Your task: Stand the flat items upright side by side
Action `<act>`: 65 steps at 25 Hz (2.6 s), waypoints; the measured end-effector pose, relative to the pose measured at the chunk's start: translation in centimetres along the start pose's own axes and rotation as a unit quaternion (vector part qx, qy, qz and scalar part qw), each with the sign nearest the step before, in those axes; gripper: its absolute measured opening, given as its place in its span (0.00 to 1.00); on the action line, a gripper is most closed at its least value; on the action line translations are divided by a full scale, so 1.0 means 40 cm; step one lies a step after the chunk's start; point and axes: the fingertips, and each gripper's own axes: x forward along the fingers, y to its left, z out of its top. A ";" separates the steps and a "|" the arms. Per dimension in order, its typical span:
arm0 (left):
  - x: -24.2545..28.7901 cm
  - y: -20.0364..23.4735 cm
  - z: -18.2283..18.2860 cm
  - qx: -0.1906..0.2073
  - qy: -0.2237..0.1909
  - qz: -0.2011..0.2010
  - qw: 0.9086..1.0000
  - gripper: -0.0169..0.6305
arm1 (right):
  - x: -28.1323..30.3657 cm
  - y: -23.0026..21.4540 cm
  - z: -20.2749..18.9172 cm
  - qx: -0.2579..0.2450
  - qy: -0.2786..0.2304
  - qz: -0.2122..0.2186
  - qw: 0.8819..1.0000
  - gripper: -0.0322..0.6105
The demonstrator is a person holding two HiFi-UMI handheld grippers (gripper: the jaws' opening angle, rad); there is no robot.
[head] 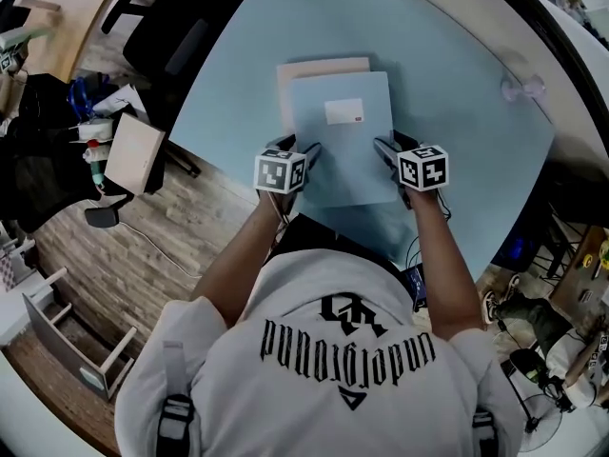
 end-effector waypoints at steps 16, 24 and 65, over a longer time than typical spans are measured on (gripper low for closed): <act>0.027 -0.376 0.208 0.198 -0.049 -0.071 0.976 0.43 | -0.435 -0.122 -0.001 -0.009 -0.161 -0.198 0.967 0.38; 0.052 -0.641 0.283 0.292 -0.108 -0.090 0.946 0.41 | -0.692 -0.207 -0.055 -0.029 -0.227 -0.300 0.926 0.36; 0.176 -0.803 0.146 0.350 -0.168 -0.058 0.920 0.50 | -0.748 -0.365 -0.329 -0.042 -0.242 -0.344 0.906 0.44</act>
